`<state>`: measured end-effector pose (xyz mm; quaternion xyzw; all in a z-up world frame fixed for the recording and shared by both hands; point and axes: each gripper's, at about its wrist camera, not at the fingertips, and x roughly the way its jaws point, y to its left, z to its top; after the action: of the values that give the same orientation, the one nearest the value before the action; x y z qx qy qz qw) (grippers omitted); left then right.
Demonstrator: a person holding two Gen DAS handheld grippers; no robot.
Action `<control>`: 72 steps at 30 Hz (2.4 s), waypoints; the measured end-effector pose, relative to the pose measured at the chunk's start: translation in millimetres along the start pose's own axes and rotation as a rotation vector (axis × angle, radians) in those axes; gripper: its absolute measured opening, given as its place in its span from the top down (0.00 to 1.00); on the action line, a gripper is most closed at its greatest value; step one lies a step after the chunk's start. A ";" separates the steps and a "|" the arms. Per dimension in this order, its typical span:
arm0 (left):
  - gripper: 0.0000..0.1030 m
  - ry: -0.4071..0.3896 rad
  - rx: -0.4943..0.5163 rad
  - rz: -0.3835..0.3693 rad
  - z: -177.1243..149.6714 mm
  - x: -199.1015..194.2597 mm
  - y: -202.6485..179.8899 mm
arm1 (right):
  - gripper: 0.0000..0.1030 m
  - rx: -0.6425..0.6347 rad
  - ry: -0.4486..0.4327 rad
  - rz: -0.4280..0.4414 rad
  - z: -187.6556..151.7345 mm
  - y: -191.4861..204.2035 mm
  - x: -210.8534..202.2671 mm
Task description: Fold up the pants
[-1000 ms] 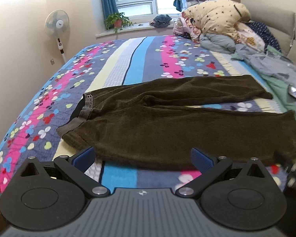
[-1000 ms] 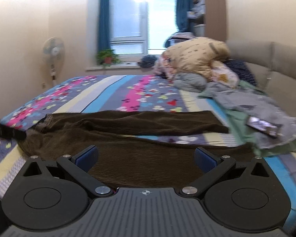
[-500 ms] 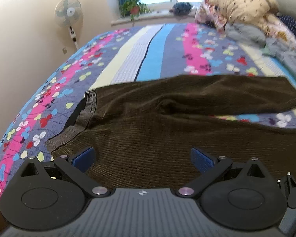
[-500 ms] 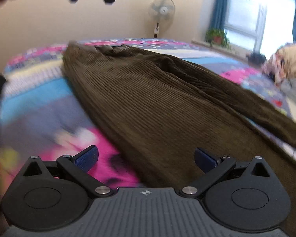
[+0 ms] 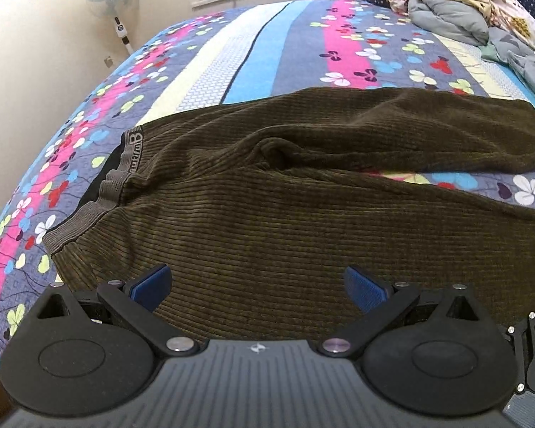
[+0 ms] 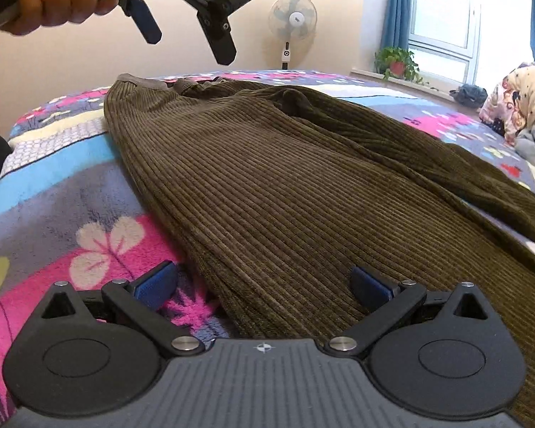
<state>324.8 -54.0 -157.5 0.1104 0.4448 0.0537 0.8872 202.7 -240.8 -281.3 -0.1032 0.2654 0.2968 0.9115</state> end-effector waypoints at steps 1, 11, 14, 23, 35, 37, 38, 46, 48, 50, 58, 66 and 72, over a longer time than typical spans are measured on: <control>0.00 0.000 0.000 -0.002 0.0 -0.1 0.2 | 0.00 -0.003 0.001 -0.002 -0.1 0.6 -0.2; 0.00 0.004 -0.028 0.016 -3.2 -5.6 17.4 | 0.00 -0.005 0.001 -0.002 -0.5 -0.3 -0.2; 0.00 0.006 -0.031 0.028 -5.1 -8.6 22.7 | 0.00 -0.005 0.000 -0.002 -0.6 -0.2 -0.3; 0.00 0.020 -0.026 0.076 1.8 -14.1 21.2 | 0.00 -0.005 0.000 -0.002 -0.5 -0.3 -0.8; 0.00 -0.019 -0.021 0.026 5.8 -21.9 9.1 | 0.00 -0.005 0.000 -0.002 -0.3 -0.3 -1.0; 0.00 -0.041 -0.014 0.035 5.6 -29.2 11.6 | 0.00 -0.005 0.000 -0.001 -0.4 -0.4 -1.1; 0.00 -0.050 -0.021 0.035 5.2 -33.6 14.5 | 0.00 -0.004 -0.001 -0.001 -0.3 -0.4 -1.0; 0.00 -0.081 -0.031 0.055 -13.8 -66.0 40.5 | 0.00 0.005 0.000 -0.015 -0.9 1.4 -0.6; 0.00 -0.092 -0.017 0.068 -20.0 -72.6 45.8 | 0.00 0.018 0.008 -0.025 1.2 2.2 2.4; 0.00 -0.105 -0.004 0.072 -26.0 -81.4 51.4 | 0.00 0.019 0.031 -0.042 5.4 4.3 4.7; 0.00 -0.108 0.000 0.062 -45.8 -100.3 69.3 | 0.00 0.090 -0.097 -0.244 59.6 39.7 -97.8; 0.00 -0.104 0.016 0.014 -59.5 -113.9 65.5 | 0.00 0.408 -0.042 -0.598 94.8 66.0 -177.5; 0.00 -0.094 0.034 -0.012 -69.7 -124.2 62.2 | 0.00 0.388 -0.061 -0.578 107.3 80.6 -189.5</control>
<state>194.8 -7.4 -86.3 0.1254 0.4042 0.0357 0.9053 70.7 -231.1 -90.6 0.0102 0.2494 -0.0266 0.9680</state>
